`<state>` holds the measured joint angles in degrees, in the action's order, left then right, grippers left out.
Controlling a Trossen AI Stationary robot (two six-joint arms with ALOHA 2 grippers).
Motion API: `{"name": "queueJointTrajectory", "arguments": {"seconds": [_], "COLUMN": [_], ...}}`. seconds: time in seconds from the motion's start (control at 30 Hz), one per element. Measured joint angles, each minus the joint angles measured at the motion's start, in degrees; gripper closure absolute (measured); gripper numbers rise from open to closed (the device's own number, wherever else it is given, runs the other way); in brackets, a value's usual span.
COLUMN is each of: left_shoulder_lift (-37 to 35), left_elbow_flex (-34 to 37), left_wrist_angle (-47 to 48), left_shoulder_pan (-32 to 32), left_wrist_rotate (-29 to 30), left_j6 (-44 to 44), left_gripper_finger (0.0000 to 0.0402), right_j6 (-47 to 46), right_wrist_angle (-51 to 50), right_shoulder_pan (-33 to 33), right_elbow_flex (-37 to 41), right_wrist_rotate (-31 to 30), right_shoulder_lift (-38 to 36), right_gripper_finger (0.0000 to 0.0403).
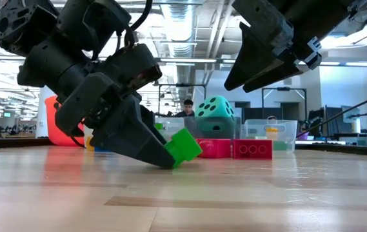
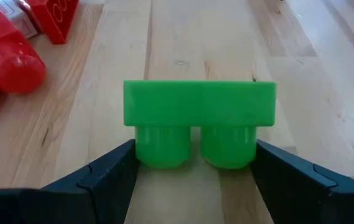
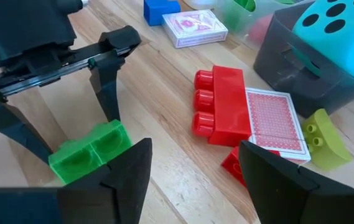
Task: Pick & Place Toys
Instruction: Put the large green game piece into the left transparent bin
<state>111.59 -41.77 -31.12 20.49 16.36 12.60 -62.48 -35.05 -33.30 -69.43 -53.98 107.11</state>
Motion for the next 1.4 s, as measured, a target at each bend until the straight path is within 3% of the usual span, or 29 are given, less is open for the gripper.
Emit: {"name": "queueJointTrajectory", "arguments": {"seconds": [0.63,0.9,1.13,1.4], "left_shoulder_lift": [-0.1,-7.4,-15.6,-14.2], "left_elbow_flex": [0.1,0.0,-0.5,-10.5], "left_wrist_angle": [-8.6,-13.0,-12.8,-10.3], "left_shoulder_pan": [-0.1,-4.1,-13.5,-25.6], "left_wrist_rotate": [1.5,1.6,0.8,-12.0], "left_j6": [-0.8,-6.9,-8.4,-10.8], "left_gripper_finger": [0.0117,0.0117,0.0117,0.0117], "right_j6": [0.1,-2.7,-21.1,-50.4], "right_wrist_angle": [0.2,-8.0,-28.8,-52.8], "right_shoulder_pan": [-0.1,-3.6,-8.6,-14.7], "right_elbow_flex": [0.0,0.0,-0.1,0.0], "right_wrist_rotate": [-0.7,-12.2,-14.0,-11.0], "right_shoulder_lift": [0.0,-0.9,-5.2,-5.0], "right_gripper_finger": [0.0169,0.0180,0.0206,0.0215]}}
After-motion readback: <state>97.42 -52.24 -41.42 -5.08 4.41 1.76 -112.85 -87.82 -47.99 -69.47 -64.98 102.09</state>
